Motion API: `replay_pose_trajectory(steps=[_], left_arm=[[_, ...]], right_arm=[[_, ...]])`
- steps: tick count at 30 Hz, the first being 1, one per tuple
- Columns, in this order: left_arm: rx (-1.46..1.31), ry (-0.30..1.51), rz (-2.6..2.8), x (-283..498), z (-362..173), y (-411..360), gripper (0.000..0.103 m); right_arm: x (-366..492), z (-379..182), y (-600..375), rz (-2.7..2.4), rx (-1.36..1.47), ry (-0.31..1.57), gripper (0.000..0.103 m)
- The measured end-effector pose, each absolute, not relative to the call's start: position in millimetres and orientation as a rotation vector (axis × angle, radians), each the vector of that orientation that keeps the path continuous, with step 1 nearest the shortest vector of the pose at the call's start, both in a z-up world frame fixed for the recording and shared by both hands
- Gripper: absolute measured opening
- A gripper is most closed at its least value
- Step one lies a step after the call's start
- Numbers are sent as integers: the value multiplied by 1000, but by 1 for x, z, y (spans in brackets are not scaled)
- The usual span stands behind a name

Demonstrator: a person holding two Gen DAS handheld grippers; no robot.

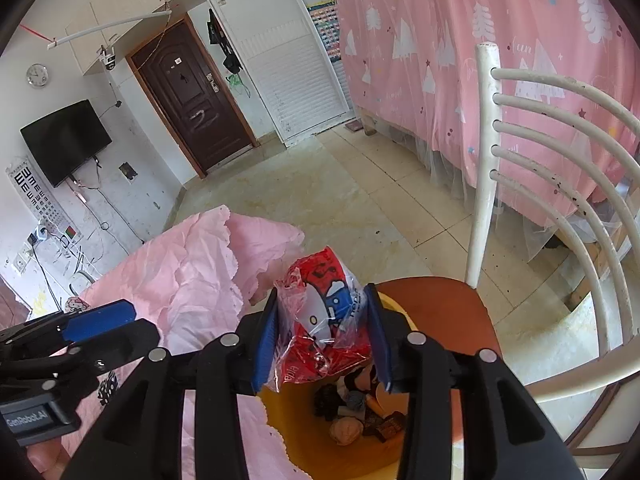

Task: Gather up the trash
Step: 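Carry the ball and bag to the orange bucket and open both tools, then move both open tools back over the remaining table items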

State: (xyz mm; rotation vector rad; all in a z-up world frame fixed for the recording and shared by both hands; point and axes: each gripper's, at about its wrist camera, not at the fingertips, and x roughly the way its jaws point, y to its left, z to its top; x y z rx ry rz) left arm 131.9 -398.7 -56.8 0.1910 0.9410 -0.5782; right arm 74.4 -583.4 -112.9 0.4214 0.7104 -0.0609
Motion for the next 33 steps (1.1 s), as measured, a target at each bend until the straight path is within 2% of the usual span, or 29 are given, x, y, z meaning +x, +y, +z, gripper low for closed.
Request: replay_pose_trajectory(steps=[10,33], left_arm=[[133,914,-559,130,-34,-363,49],[-11,846,-423,145,-8,-229,53]], right_arm=[[78,-102,-564,-67,394,712,48],[118,-62,-449,18,231,725,49]])
